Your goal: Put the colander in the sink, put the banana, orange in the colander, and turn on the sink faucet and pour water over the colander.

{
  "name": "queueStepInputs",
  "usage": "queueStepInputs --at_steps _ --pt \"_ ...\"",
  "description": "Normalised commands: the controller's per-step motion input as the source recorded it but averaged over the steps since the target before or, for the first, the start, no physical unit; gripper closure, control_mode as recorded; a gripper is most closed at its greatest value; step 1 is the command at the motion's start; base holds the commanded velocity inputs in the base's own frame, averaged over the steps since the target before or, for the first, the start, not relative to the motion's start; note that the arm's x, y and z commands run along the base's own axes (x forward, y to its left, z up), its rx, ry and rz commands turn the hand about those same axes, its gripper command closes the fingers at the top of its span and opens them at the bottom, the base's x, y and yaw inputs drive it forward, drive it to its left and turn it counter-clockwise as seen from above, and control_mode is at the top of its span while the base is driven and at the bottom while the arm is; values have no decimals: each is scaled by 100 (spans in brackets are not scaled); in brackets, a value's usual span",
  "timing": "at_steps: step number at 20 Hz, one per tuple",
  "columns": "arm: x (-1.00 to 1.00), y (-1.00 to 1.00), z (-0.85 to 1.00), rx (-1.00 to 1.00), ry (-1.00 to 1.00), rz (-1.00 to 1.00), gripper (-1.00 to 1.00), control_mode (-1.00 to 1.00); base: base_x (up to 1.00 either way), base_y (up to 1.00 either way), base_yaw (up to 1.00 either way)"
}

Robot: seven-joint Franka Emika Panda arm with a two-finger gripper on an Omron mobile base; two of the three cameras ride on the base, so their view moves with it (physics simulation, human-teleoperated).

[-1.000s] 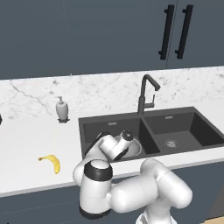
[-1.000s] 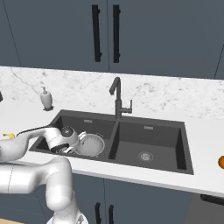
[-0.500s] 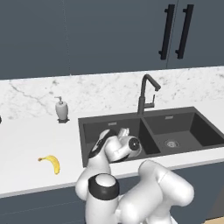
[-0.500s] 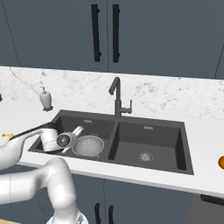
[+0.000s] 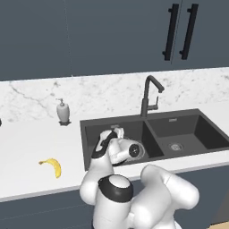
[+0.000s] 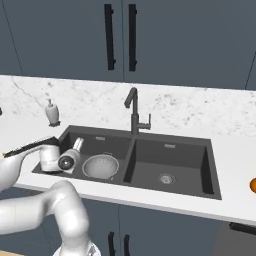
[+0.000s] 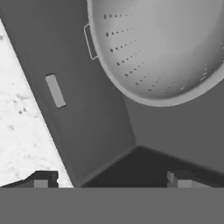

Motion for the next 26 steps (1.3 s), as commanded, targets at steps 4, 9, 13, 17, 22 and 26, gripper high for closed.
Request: queueStepInputs --at_steps 4,9,13,17,22,26 --pt "0 13 100 -18 13 22 -100 -100 0 0 0" --pt "0 0 100 -10 1 27 -100 -100 0 0 0" --pt "-5 10 100 -11 -4 17 -100 -100 0 0 0" --pt "-50 34 94 -18 -30 15 -100 -100 0 0 0" --pt "-68 30 26 -15 -43 43 -100 -100 0 0 0" --pt "-74 24 18 -13 -35 47 -100 -100 0 0 0"
